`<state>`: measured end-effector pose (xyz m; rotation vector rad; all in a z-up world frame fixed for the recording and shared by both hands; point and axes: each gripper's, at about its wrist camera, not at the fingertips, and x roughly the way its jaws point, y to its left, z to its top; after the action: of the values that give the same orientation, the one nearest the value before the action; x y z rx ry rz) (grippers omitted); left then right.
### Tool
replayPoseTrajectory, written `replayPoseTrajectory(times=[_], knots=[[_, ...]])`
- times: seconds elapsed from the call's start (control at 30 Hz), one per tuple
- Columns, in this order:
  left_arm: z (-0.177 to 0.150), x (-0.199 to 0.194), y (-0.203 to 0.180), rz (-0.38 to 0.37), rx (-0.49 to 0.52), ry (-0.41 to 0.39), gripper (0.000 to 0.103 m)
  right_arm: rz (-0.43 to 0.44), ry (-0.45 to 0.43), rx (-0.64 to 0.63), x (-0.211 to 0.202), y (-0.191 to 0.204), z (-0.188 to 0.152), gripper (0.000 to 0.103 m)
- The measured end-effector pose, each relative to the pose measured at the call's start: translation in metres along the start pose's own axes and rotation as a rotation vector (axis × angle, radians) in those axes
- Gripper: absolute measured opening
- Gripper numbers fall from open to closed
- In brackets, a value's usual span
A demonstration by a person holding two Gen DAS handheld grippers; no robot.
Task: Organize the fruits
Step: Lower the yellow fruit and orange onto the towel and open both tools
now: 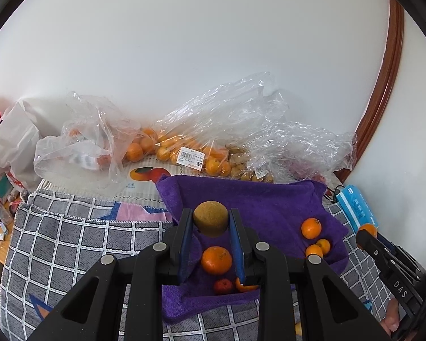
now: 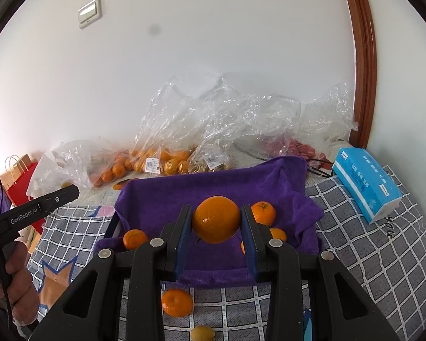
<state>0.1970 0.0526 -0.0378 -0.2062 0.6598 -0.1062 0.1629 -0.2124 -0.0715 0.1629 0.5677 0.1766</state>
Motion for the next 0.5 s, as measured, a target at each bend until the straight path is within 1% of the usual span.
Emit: replayPoseTrajectory(times=[0.13, 0.3, 0.43, 0.5], knots=[[0.001, 0.01, 0.008, 0.014, -0.007, 0.009, 0.024, -0.006, 0.014, 0.0, 0.011, -0.001, 0.0, 0.034], [0.005, 0.021, 0.031, 0.048, -0.041, 0.016, 0.024, -0.012, 0.024, 0.005, 0.025, -0.004, -0.002, 0.034], [0.005, 0.034, 0.047, 0.048, -0.086, 0.052, 0.024, -0.001, 0.049, 0.023, 0.039, -0.008, -0.007, 0.034], [0.003, 0.04, 0.045, 0.046, -0.079, 0.057, 0.024, 0.006, 0.064, 0.028, 0.047, -0.009, -0.011, 0.034]])
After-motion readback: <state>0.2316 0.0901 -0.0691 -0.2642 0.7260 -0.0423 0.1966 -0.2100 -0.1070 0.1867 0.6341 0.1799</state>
